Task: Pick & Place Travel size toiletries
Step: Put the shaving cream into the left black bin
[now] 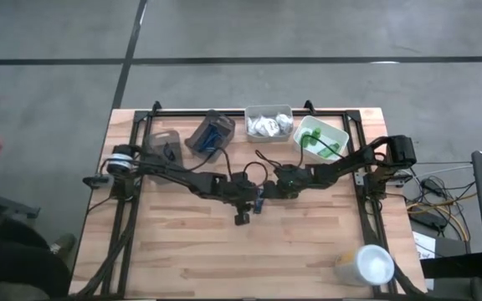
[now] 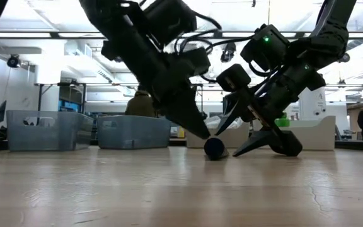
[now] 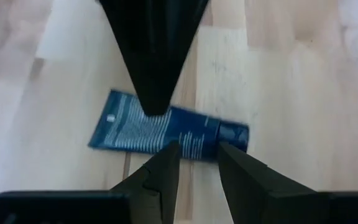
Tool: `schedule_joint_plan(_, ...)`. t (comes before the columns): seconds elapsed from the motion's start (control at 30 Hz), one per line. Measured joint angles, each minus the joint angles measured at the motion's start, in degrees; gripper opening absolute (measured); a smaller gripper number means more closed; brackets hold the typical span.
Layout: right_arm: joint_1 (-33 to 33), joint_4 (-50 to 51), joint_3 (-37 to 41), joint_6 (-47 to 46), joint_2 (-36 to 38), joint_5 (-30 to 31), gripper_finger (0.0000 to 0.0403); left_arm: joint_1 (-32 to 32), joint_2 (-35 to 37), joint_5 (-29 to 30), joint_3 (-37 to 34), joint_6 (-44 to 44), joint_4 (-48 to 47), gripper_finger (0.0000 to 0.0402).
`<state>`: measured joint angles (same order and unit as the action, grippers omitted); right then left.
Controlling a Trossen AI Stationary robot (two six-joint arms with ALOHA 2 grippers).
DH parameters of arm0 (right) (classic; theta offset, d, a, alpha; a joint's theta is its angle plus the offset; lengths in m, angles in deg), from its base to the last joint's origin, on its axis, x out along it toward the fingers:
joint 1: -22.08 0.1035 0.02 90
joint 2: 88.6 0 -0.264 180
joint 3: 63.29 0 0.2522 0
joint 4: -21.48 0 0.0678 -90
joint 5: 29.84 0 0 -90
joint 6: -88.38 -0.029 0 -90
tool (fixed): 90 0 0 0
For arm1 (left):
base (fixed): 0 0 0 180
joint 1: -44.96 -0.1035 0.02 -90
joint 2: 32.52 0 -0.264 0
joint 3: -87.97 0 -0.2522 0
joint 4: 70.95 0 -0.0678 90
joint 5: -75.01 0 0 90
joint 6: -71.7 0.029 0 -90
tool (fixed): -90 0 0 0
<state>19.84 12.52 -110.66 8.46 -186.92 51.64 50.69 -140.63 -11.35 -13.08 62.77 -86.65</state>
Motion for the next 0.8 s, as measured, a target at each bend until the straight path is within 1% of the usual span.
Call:
schedule_joint_plan(0.17,-0.01,-0.08,0.02,-0.96,0.0,0.79,0.0224,0.0,-2.26,0.06,-0.87,-0.07,2.24,0.0114)
schedule_joint_plan(0.33,-0.01,-0.28,0.02,-0.8,-0.32,0.83,0.023,0.0,-4.09,0.44,-1.44,-0.08,3.99,0.0114)
schedule_joint_plan(0.43,-0.01,-1.35,-0.02,-0.84,-1.8,0.38,0.0235,0.0,-4.52,0.51,-1.79,-0.07,5.37,0.0114)
schedule_joint_plan(0.57,-0.13,-5.24,0.08,-2.05,-4.84,-1.29,0.0238,0.0,-5.13,0.98,-1.81,0.1,7.02,0.0114)
schedule_joint_plan(0.8,-0.15,-1.32,-2.09,1.11,-4.92,-2.1,0.0218,-0.02,-5.54,0.93,-1.84,0.11,8.41,0.0114)
